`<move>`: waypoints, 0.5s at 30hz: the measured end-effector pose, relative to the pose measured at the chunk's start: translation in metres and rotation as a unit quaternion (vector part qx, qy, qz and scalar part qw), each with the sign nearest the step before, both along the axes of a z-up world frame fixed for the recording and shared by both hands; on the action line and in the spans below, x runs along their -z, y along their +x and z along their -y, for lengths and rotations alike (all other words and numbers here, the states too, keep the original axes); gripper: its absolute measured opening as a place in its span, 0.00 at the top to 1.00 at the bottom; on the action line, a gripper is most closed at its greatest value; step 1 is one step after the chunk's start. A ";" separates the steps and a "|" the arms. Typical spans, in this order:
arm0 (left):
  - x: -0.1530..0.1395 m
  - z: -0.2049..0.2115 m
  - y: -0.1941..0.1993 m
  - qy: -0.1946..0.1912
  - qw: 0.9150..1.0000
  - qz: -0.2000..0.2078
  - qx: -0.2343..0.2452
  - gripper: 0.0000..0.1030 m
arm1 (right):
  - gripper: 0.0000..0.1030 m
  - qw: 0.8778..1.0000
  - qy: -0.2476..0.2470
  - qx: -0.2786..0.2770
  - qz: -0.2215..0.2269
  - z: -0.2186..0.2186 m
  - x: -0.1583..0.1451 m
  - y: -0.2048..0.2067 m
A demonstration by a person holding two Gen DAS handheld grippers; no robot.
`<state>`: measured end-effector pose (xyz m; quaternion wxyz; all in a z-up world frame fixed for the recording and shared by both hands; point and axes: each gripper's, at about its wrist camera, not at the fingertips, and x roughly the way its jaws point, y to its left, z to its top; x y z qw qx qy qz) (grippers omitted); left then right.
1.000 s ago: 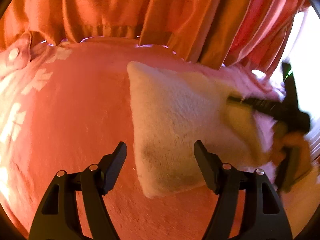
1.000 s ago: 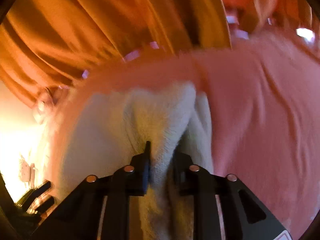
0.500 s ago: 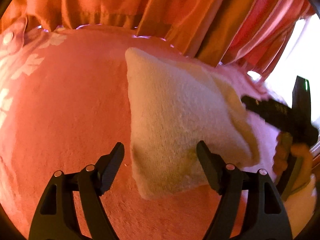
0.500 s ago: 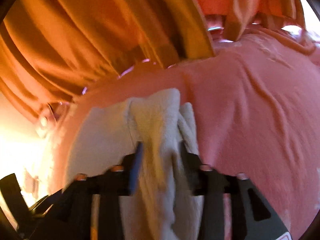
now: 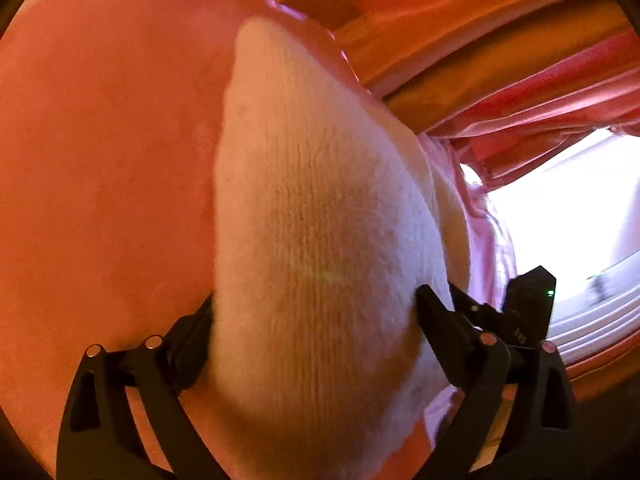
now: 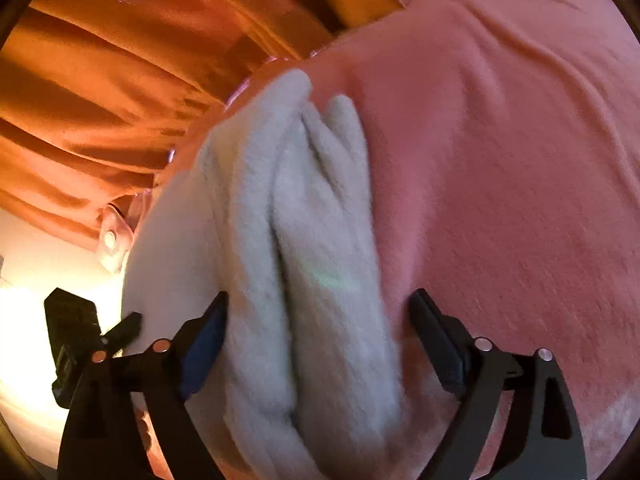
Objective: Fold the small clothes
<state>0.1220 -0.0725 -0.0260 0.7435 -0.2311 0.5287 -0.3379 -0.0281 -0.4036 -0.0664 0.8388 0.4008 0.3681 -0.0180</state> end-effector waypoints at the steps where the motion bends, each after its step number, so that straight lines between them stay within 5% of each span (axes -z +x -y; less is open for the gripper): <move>1: -0.001 0.002 0.000 -0.004 1.000 0.002 -0.002 0.09 | 0.11 1.000 -0.005 -0.002 0.000 -0.002 -0.001 0.003; 5: -0.007 0.013 -0.001 0.012 1.000 0.005 -0.005 0.17 | 0.15 1.000 -0.002 -0.012 0.000 -0.008 -0.003 0.015; 8: -0.019 0.023 -0.007 0.048 0.998 0.036 0.003 0.30 | 0.34 1.000 -0.017 -0.013 -0.001 -0.010 -0.010 0.015; 12: -0.042 0.035 -0.017 0.081 0.993 0.087 0.019 0.42 | 0.71 1.000 -0.027 0.003 0.016 -0.006 -0.022 0.003; 15: -0.064 0.043 -0.024 0.091 0.987 0.132 0.033 0.47 | 0.72 0.999 -0.025 0.010 0.046 -0.005 -0.035 -0.007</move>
